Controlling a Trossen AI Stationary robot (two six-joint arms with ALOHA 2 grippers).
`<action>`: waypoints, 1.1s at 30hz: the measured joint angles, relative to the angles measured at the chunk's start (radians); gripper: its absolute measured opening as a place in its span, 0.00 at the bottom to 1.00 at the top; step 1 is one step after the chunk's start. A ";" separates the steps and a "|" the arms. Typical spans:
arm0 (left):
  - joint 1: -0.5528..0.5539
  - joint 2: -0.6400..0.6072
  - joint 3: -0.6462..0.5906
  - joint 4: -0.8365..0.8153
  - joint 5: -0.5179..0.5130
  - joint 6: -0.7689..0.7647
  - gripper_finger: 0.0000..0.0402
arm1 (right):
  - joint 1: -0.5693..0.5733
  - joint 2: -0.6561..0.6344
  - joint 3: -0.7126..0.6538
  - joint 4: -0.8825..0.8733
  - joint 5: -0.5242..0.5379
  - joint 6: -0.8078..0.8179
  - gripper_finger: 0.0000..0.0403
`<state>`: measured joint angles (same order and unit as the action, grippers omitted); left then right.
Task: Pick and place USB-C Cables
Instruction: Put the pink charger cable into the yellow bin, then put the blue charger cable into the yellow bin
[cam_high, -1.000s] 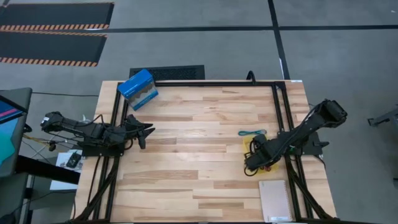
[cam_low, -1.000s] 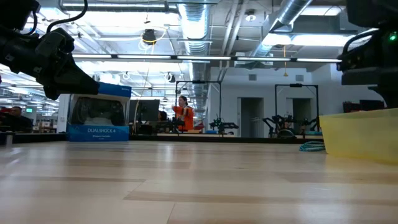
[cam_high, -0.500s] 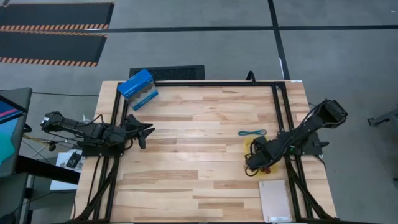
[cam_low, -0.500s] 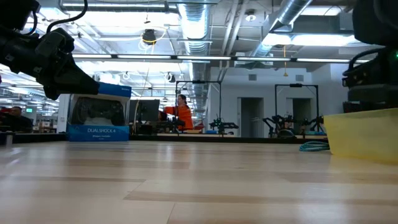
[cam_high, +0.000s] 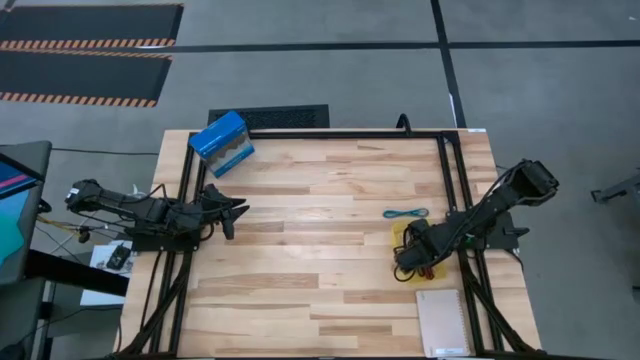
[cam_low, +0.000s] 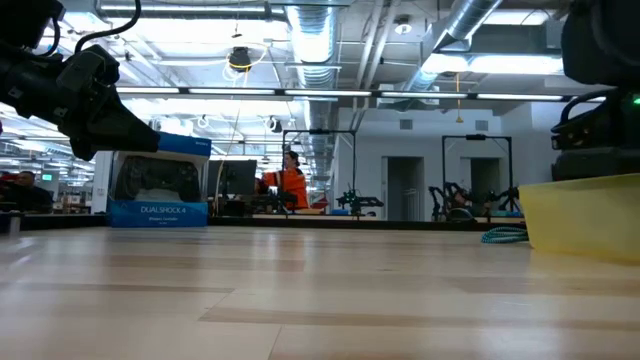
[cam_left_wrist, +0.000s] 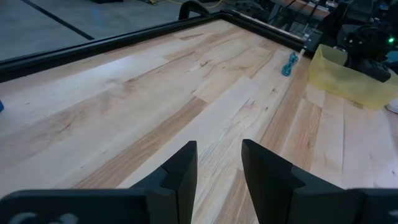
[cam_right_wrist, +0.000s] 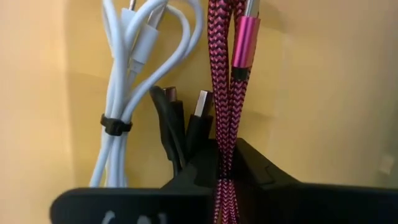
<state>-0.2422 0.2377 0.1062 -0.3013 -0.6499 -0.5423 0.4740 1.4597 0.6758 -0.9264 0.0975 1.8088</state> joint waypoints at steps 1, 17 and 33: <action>0.000 0.000 0.000 0.000 0.000 0.000 0.28 | -0.003 0.000 0.000 0.000 0.000 0.000 0.11; 0.000 0.000 0.000 0.000 0.000 0.000 0.28 | -0.012 0.001 0.000 -0.002 0.010 -0.003 0.28; 0.000 0.000 0.000 0.000 0.000 0.000 0.28 | -0.012 -0.047 -0.002 -0.005 0.010 -0.014 0.50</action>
<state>-0.2420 0.2377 0.1061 -0.3012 -0.6500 -0.5423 0.4622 1.4126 0.6739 -0.9316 0.1072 1.7950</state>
